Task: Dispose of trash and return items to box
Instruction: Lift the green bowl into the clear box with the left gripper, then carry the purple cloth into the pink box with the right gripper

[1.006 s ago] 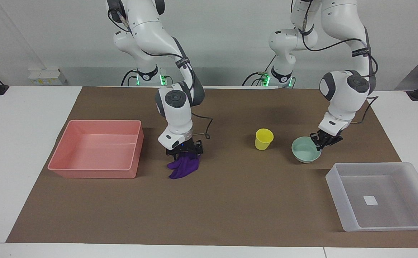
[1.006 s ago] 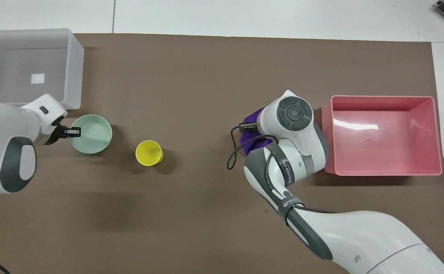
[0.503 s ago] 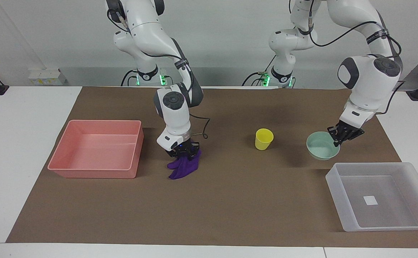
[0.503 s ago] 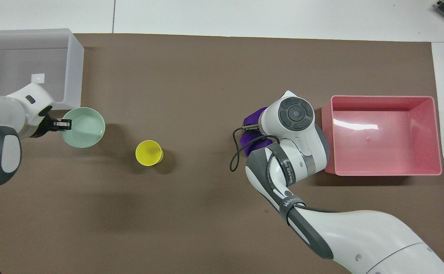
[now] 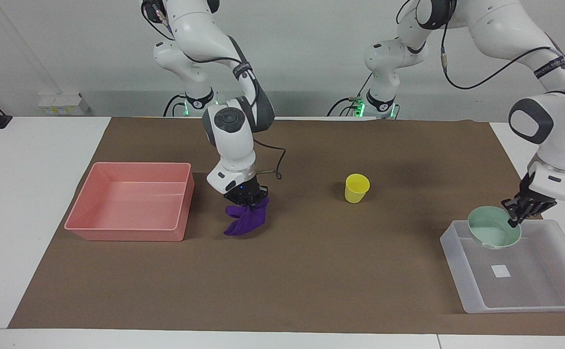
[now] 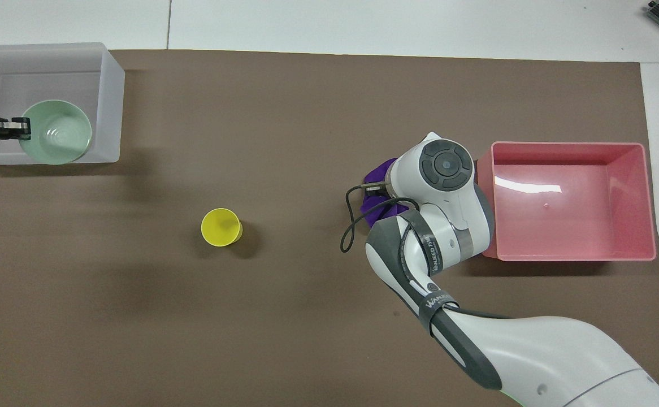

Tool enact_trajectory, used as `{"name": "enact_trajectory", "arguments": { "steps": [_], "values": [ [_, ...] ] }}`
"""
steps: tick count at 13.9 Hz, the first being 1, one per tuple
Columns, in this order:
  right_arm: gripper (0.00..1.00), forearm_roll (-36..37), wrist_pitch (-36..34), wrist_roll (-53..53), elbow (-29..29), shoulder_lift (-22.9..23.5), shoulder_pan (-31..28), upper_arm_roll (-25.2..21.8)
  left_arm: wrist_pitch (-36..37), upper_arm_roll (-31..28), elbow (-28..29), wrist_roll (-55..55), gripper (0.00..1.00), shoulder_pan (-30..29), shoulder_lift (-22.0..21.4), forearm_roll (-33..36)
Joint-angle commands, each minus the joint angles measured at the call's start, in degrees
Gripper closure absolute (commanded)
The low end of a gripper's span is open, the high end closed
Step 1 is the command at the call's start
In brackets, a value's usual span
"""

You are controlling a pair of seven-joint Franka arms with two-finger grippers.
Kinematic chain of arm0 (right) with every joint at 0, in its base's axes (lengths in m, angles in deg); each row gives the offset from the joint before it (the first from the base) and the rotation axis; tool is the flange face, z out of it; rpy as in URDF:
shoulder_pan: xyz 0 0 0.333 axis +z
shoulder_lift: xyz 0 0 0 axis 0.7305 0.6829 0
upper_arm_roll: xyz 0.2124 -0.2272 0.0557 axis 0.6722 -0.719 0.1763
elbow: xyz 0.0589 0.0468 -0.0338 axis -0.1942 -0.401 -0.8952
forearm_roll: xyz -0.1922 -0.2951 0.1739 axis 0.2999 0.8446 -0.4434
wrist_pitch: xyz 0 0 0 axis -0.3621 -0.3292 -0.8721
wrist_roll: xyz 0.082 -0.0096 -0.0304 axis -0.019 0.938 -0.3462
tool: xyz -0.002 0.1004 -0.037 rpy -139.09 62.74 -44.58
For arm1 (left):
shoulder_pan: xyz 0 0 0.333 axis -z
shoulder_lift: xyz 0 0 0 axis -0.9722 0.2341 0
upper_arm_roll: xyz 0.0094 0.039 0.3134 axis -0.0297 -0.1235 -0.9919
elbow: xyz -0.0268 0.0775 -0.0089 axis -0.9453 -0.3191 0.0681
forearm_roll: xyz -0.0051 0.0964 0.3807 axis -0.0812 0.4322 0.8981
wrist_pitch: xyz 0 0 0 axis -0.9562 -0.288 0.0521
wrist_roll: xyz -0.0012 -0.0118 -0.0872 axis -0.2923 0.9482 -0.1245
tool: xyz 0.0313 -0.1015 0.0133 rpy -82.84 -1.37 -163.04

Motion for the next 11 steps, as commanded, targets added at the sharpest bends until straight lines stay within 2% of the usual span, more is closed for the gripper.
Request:
{"name": "enact_trajectory", "arguments": {
  "steps": [1,4,7,11],
  "values": [
    [1.00,-1.0,-5.1,1.3,-0.2,-6.9,-1.5,-0.1,4.7,0.8,-17.1,-0.4,1.00,-1.2,12.3,0.9],
    [1.00,-0.1,-8.9,0.5,-0.2,-11.8,-5.3,-0.1,2.3,0.2,-20.3,-0.4,1.00,-1.6,18.3,1.1],
    [1.00,0.6,-11.8,-3.6,-0.2,-14.1,-11.1,-0.1,0.3,0.6,-19.6,-0.3,1.00,-1.8,18.8,1.1],
    [1.00,1.0,-11.6,-17.3,-3.0,-14.9,-21.2,0.0,-2.6,0.6,-14.2,-0.3,1.00,-1.9,18.0,1.1]
  ]
}}
